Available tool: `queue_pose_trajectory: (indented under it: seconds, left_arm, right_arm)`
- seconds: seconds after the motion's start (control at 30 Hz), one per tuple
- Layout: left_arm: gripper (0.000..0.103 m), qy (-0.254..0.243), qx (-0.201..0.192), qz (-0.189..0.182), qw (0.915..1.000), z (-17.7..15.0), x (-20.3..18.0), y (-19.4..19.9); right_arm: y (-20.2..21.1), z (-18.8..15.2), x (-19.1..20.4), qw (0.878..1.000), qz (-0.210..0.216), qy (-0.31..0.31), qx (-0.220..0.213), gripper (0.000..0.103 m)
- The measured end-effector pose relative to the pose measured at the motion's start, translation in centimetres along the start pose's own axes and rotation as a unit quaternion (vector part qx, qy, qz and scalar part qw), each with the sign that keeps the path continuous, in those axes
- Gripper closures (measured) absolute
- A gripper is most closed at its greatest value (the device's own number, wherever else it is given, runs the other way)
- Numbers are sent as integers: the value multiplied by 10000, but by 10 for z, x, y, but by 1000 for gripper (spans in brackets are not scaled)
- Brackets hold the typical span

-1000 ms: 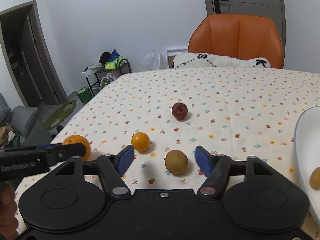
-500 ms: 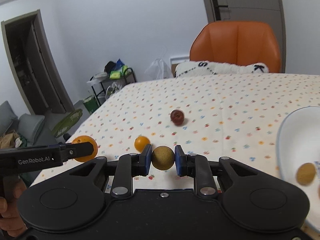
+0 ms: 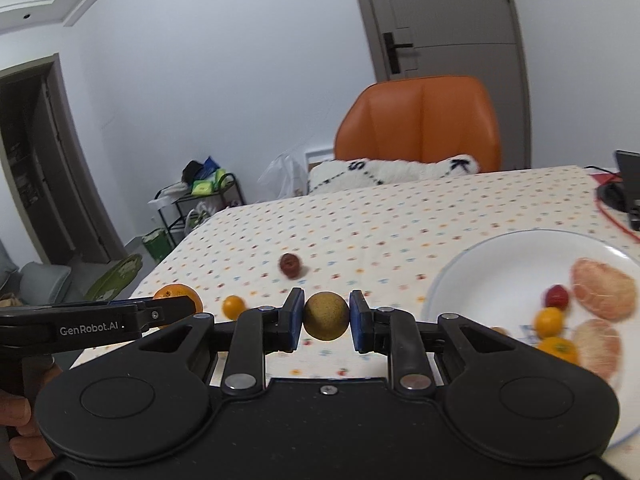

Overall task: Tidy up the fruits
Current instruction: 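Carry the orange in the left tool while the right tool carries the kiwi to the plate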

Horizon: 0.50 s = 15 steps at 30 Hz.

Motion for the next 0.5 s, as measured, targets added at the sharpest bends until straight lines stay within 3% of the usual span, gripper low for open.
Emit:
queue_pose_trajectory:
  seconds: [0.5]
  left_arm:
    - [64, -382, 131, -501, 9979, -3, -71, -27]
  right_arm:
    - [32, -3, -70, 9976, -525, -392, -241, 80]
Point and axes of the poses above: each gripper's, at about its wrist camera, not at the fingertips, and y roughly against the way its jaws point, x to its left, z to its top, the point moved 3 cm from there along -y, roughly the way its jaws point, and after that the axes turned 6 degrees about -z, right-handed, at the moved point
